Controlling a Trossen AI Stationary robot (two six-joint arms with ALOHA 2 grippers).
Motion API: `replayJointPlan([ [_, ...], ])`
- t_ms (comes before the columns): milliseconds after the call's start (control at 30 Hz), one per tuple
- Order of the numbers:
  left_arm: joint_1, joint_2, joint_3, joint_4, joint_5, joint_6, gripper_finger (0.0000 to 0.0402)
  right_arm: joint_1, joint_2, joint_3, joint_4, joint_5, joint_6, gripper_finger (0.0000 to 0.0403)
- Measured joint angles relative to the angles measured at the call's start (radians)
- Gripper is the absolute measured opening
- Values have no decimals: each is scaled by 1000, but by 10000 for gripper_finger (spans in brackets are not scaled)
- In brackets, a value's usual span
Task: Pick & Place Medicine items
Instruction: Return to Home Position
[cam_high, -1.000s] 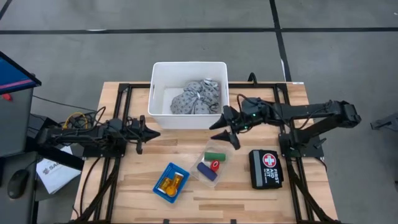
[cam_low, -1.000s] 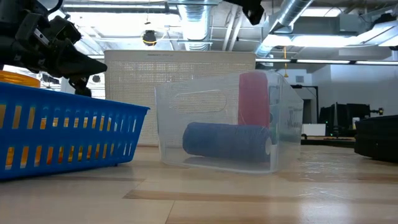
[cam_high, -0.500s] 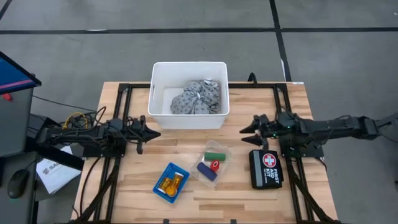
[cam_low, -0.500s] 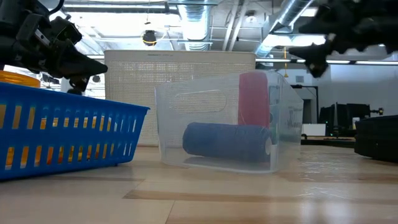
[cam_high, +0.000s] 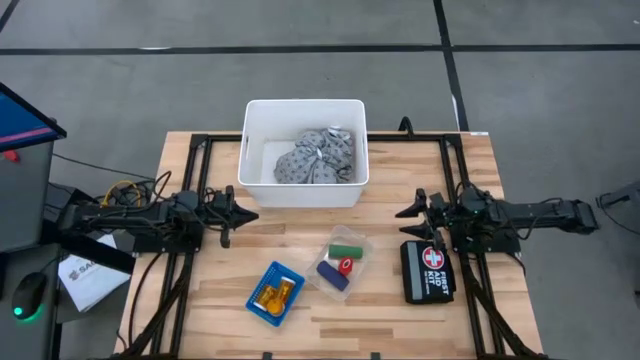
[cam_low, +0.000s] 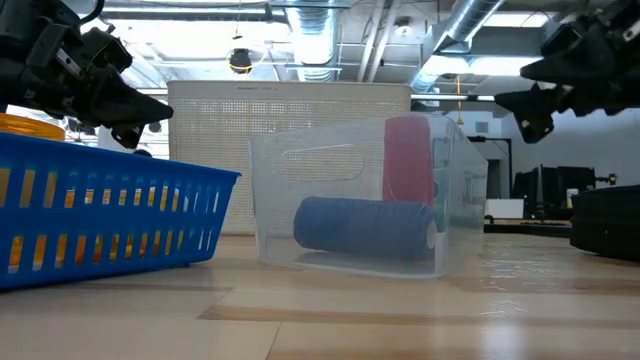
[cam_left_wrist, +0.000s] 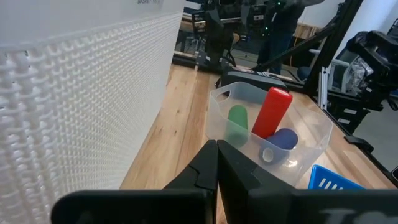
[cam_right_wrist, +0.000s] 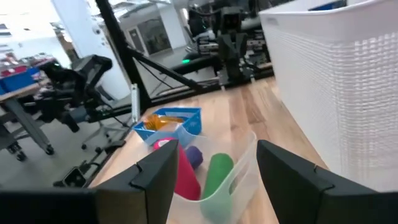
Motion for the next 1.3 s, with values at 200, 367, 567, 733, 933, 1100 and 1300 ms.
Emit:
replayJointPlan([
  [200, 0, 0, 0, 0, 0, 0, 0, 33, -116, -34, -68, 0, -42, 213],
  [367, 0, 0, 0, 0, 0, 0, 0, 39, -202, -35, -111, 2, -89, 213],
  [567, 0, 0, 0, 0, 0, 0, 0, 38, -250, -35, -112, 3, -135, 213],
  [733, 0, 0, 0, 0, 0, 0, 0, 37, -250, -35, -113, 3, -132, 213],
  [933, 0, 0, 1, 0, 0, 0, 0, 37, -250, -36, -113, 3, -132, 213],
  [1100, 0, 0, 1, 0, 0, 0, 0, 37, -250, -36, -113, 3, -132, 213],
  [1300, 0, 0, 1, 0, 0, 0, 0, 37, -250, -36, -113, 3, -131, 213],
])
